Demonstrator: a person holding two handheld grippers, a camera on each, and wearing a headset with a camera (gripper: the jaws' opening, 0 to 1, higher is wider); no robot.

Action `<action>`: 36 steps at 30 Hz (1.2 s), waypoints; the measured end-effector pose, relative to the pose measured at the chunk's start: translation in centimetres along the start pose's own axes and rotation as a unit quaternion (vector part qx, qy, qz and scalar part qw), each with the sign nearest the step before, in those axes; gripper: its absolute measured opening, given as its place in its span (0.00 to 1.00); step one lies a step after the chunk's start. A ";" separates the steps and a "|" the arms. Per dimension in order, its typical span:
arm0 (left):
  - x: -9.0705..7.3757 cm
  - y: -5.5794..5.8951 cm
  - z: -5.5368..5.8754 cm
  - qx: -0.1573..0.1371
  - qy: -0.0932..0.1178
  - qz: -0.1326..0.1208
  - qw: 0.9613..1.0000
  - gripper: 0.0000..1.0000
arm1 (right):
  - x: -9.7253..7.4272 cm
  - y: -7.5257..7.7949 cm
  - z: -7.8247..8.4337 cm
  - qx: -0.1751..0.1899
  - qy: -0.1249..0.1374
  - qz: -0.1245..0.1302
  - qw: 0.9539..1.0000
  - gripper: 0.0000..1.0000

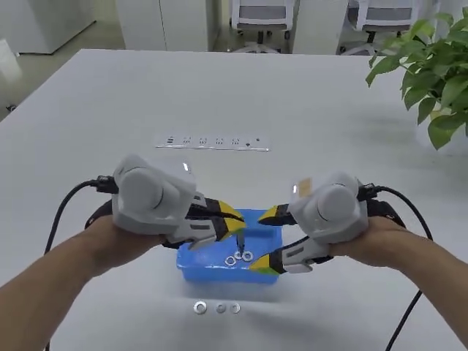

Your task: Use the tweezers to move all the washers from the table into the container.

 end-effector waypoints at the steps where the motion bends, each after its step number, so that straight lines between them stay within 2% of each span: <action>1: -0.1 0.0 0.0 -0.001 0.000 -0.001 1.000 0.05 | -0.1 0.0 0.0 0.007 0.005 0.001 1.000 0.53; 9: -1.3 0.7 -0.5 -0.013 0.003 -0.003 1.000 0.05 | -1.1 -0.9 0.0 0.013 0.010 0.017 1.000 0.58; 20: -2.7 1.7 -1.0 -0.014 0.005 -0.008 1.000 0.05 | -2.8 -1.9 -0.2 0.025 0.023 0.043 0.999 0.63; 27: -3.4 2.7 -1.3 -0.014 0.004 -0.011 1.000 0.05 | -3.5 -2.6 0.4 0.040 0.027 0.054 0.997 0.68; 36: -4.0 3.3 -1.4 -0.009 0.005 -0.010 1.000 0.05 | -4.3 -3.6 1.3 0.055 0.032 0.068 0.996 0.75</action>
Point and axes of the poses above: the centre of the closed fingertips' face, and the gripper's own axes: x roughly forward along the fingers, y roughly to its right, z roughly out of its underside, the point moved 6 cm from there along -x, roughly backward along the fingers, and after that the axes turned 3 degrees about -y, right-handed, at the moved point
